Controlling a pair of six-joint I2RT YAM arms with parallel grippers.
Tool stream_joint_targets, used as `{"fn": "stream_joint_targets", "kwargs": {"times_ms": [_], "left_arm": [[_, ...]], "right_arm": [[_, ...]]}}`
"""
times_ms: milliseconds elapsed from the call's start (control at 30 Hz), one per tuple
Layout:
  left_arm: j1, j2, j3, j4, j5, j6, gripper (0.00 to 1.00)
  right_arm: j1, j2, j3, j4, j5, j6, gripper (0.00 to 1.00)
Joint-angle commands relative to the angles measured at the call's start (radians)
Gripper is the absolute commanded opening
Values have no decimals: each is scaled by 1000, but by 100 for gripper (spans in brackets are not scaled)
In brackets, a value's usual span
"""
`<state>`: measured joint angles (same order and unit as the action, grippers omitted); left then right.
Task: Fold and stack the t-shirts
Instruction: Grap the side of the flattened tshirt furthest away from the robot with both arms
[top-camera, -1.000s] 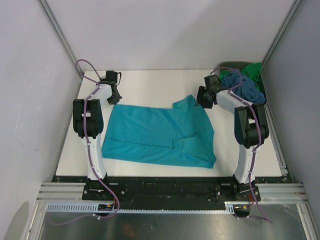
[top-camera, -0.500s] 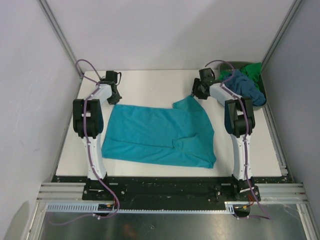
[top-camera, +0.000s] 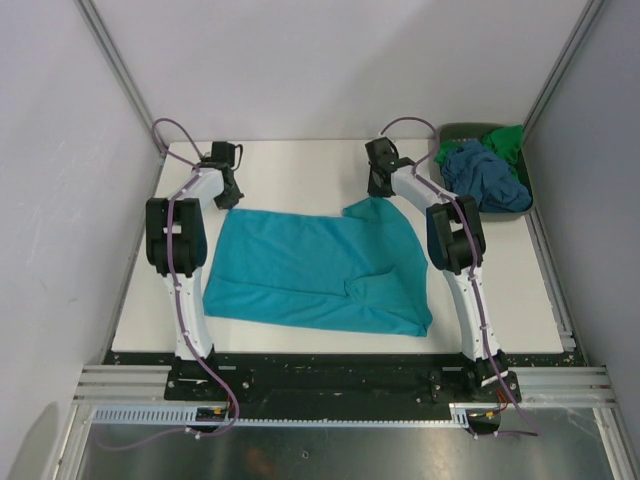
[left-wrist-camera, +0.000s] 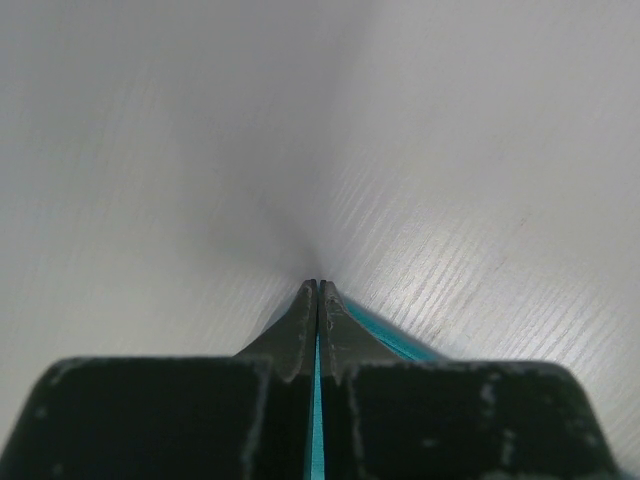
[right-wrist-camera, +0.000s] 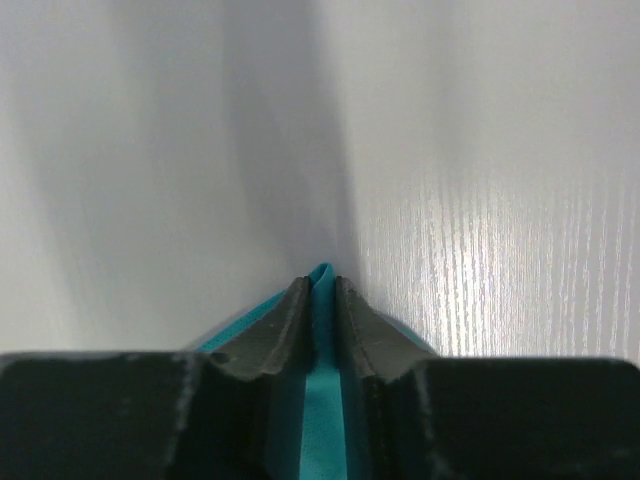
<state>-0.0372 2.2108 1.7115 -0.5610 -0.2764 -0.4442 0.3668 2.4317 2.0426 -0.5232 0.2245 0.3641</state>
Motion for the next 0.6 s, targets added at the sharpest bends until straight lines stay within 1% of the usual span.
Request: {"fn": "stream_joint_targets", "kwargs": {"times_ms": [0,100,167,400,567], "left_arm": [[-1,-9,37,5,7,10,0],[-1,-12,38,6,10,7,0],[0,-17,39,7,12,9,0],[-1,-72,15,35,31,14,0],[-1,-136,-36,63,37,13,0]], "right_arm": [[0,34,28,-88,62,9,16],[-2,21,45,-93,68,7,5],[-2,13,69,-99,70,2,1],[-3,-91,89,-98,94,-10,0],[8,-183,16,-94,107,2,0]]}}
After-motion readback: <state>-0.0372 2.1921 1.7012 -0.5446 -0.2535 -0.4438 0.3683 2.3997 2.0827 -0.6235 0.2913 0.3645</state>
